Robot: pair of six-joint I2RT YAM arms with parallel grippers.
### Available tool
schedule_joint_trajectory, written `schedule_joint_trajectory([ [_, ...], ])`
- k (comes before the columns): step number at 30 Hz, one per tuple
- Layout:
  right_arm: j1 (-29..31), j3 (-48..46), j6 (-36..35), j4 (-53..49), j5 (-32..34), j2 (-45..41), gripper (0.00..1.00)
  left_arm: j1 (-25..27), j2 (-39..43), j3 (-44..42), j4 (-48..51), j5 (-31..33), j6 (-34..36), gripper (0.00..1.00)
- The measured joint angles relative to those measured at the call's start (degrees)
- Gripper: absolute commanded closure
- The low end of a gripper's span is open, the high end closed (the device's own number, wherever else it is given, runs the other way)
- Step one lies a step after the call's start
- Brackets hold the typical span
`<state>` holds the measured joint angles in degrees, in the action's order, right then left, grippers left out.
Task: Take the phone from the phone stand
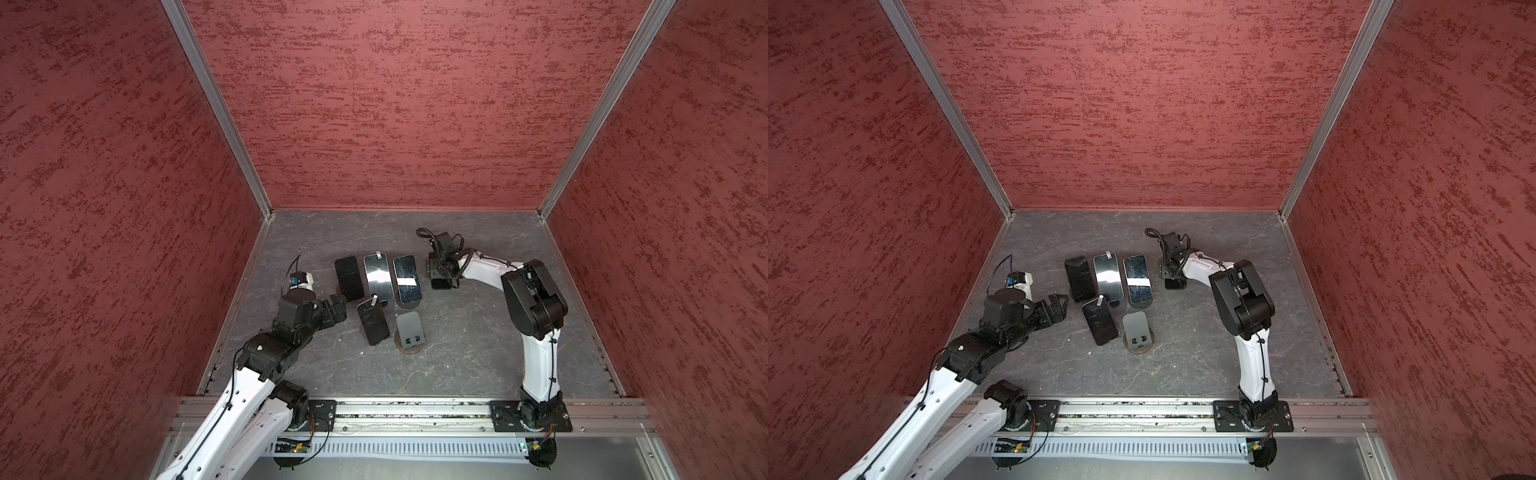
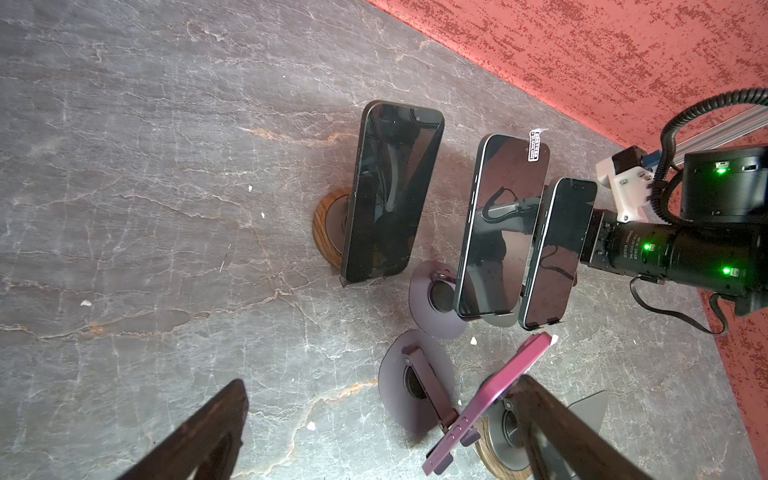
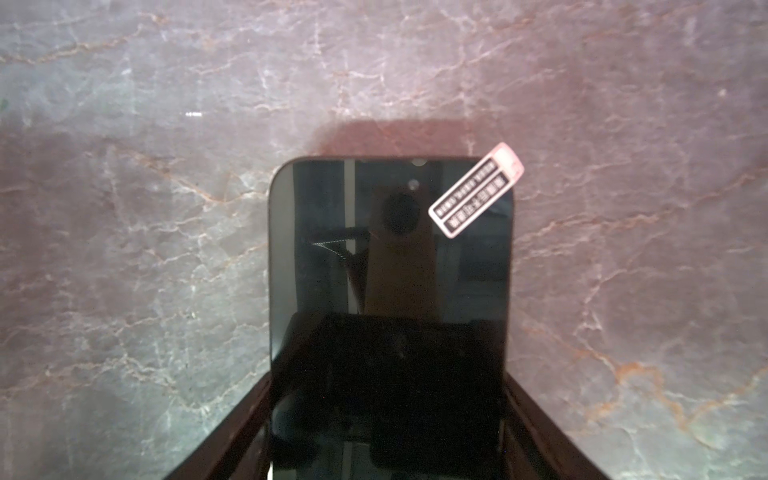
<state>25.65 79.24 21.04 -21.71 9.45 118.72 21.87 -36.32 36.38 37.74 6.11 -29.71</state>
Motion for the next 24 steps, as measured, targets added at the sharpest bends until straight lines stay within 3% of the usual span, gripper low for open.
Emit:
schedule_joint_trajectory([
  [24,0.00,0.00,1.05,0.13,-0.02,0.02,0.19,0.00,0.00,0.00,0.00,0.02,0.61,0.00],
])
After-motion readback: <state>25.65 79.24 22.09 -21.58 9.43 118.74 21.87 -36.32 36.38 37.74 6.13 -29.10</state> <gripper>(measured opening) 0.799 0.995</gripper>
